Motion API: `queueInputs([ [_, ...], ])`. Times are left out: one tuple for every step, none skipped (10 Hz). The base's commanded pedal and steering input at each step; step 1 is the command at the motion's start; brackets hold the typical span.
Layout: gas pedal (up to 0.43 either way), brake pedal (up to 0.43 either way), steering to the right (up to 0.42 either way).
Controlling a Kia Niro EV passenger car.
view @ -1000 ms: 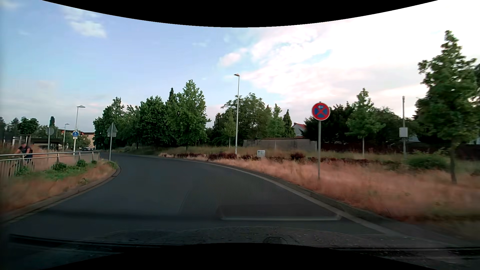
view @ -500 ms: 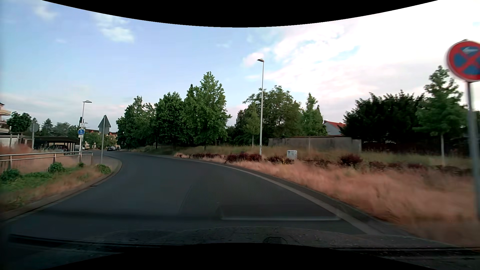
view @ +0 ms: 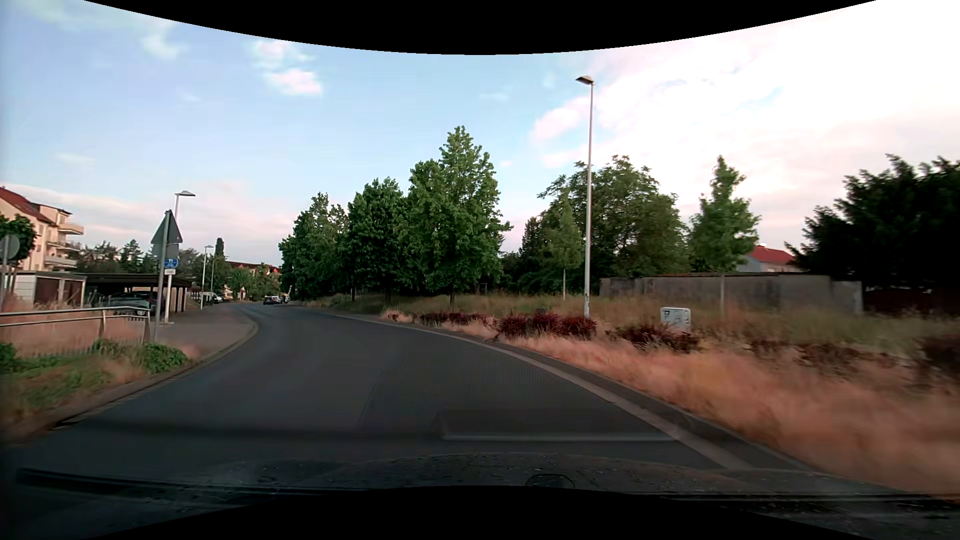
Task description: Follow the waypoints while adhering to traffic rules and regulations
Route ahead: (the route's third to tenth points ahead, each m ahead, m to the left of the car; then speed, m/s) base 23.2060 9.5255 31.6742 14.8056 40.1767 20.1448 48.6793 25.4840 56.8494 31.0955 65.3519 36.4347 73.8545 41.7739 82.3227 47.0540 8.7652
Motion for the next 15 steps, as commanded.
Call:
queueInputs([
  [0.059, 0.000, -0.120],
  [0.059, 0.000, -0.120],
  [0.059, 0.000, -0.122],
  [0.059, 0.000, -0.125],
  [0.059, 0.000, -0.127],
  [0.059, 0.000, -0.127],
  [0.059, 0.000, -0.127],
  [0.059, 0.000, -0.127],
  [0.059, 0.000, -0.126],
  [0.059, 0.000, -0.125],
  [0.059, 0.000, -0.123],
  [0.059, 0.000, -0.122],
  [0.059, 0.000, -0.120],
  [0.059, 0.000, -0.116],
  [0.059, 0.000, -0.112],
])
